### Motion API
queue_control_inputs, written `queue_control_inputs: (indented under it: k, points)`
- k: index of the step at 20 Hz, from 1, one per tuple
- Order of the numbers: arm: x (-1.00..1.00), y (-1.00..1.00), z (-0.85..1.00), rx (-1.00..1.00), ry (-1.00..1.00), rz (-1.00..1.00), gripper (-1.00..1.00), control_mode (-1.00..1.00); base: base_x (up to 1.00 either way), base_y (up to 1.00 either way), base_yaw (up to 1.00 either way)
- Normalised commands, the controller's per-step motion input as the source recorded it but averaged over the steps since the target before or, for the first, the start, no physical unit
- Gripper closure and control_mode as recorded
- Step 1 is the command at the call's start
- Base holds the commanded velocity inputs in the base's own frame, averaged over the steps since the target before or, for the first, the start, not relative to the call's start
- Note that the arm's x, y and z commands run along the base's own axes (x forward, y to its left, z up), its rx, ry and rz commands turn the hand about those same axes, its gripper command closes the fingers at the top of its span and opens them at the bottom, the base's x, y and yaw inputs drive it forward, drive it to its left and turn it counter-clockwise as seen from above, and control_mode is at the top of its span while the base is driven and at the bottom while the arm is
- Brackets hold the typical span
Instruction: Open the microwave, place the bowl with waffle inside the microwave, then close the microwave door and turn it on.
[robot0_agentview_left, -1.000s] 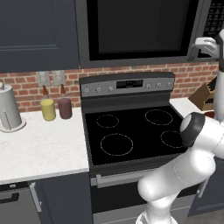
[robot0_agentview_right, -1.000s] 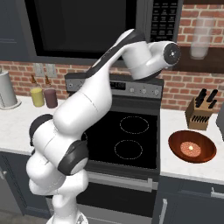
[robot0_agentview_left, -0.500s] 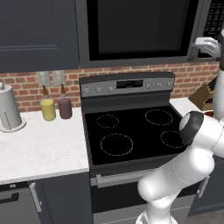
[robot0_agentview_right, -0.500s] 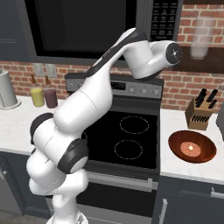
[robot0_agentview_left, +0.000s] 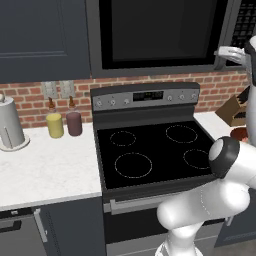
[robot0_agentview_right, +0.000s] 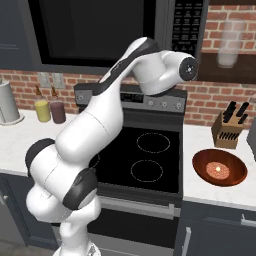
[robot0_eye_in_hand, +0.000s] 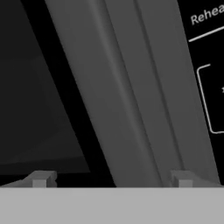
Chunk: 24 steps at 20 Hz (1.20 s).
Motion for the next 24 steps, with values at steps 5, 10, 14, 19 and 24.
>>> queue_control_inputs:
  k: [5, 10, 14, 19, 24]
  points:
    - [0.37, 0.14, -0.01, 0.0, 0.0, 0.0, 1.0, -1.0, 0.0, 0.0, 0.0]
    - [0.37, 0.25, -0.02, 0.0, 0.0, 0.0, 1.0, -1.0, 0.0, 0.0, 0.0]
    - [-0.02, 0.08, 0.0, 0.0, 0.0, 0.0, 1.0, -1.0, 0.0, 0.0, 0.0]
    - [-0.29, 0.05, 0.0, 0.0, 0.0, 0.0, 1.0, -1.0, 0.0, 0.0, 0.0]
    - [-0.76, 0.1, 0.08, 0.0, 0.09, -0.02, 1.0, -1.0, 0.0, 0.0, 0.0]
